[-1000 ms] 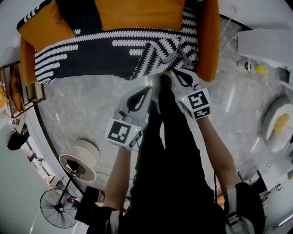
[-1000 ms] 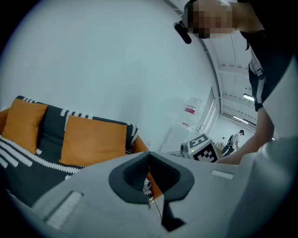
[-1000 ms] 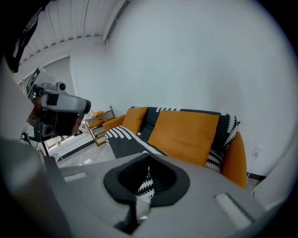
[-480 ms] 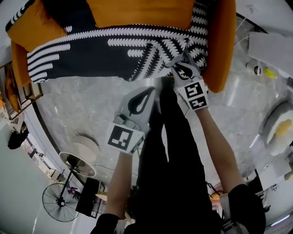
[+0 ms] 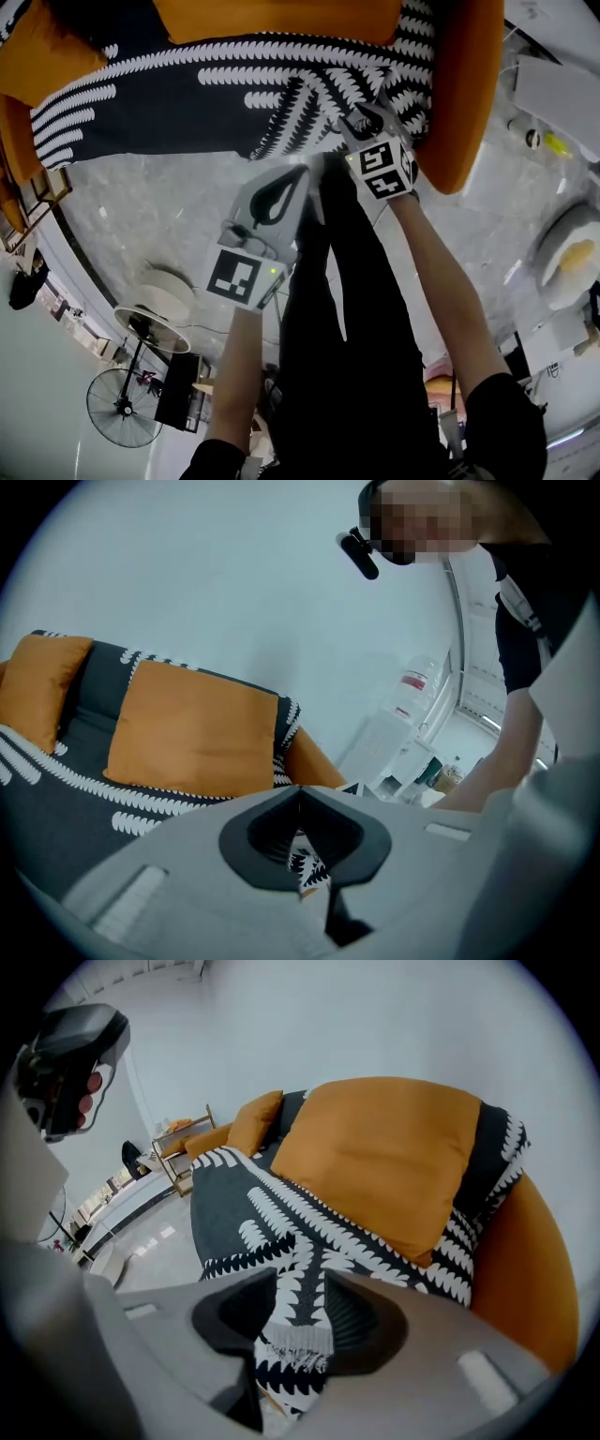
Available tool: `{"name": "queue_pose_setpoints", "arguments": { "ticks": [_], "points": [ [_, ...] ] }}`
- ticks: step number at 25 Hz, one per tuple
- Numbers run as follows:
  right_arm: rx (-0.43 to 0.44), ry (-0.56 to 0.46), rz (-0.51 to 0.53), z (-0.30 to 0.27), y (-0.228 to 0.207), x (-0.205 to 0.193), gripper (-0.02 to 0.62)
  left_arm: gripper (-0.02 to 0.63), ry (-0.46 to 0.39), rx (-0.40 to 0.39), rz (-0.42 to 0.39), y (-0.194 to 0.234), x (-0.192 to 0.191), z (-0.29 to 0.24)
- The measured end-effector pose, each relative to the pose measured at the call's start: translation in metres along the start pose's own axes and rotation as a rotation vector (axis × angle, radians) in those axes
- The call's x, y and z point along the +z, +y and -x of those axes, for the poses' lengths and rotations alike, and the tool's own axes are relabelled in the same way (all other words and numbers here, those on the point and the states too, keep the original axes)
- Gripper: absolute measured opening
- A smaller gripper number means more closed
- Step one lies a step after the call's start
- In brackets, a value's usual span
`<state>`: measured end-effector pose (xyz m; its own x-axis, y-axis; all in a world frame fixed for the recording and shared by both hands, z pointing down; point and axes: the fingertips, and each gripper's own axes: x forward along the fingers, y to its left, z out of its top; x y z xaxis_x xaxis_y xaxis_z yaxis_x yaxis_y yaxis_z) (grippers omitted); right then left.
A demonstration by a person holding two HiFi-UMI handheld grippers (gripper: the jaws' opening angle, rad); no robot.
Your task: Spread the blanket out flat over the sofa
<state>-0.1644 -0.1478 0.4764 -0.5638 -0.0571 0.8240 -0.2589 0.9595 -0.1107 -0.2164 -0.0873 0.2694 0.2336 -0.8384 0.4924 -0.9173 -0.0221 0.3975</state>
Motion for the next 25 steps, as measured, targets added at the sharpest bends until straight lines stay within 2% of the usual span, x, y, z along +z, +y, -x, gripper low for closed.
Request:
{"name": "queue_pose_setpoints", "arguments": {
  "ticks": [14, 23, 25],
  "points": [
    [-0.057, 0.064, 0.089, -0.06, -0.015, -0.027, 0.281, 0.012, 0.042, 0.003, -0.001, 0.016, -0.016, -0.019],
    [-0.081, 0.131, 0.119, -0.089, -0.018, -0.056, 0.281, 0.012, 0.059, 0.013, 0.016, 0.017, -0.031, -0.017],
    [-0.091, 0.129, 0.116, -0.091, -0.022, -0.057, 0.257, 0.012, 0.063, 0.013, 0.02, 0.017, -0.036, -0.017]
  ]
}}
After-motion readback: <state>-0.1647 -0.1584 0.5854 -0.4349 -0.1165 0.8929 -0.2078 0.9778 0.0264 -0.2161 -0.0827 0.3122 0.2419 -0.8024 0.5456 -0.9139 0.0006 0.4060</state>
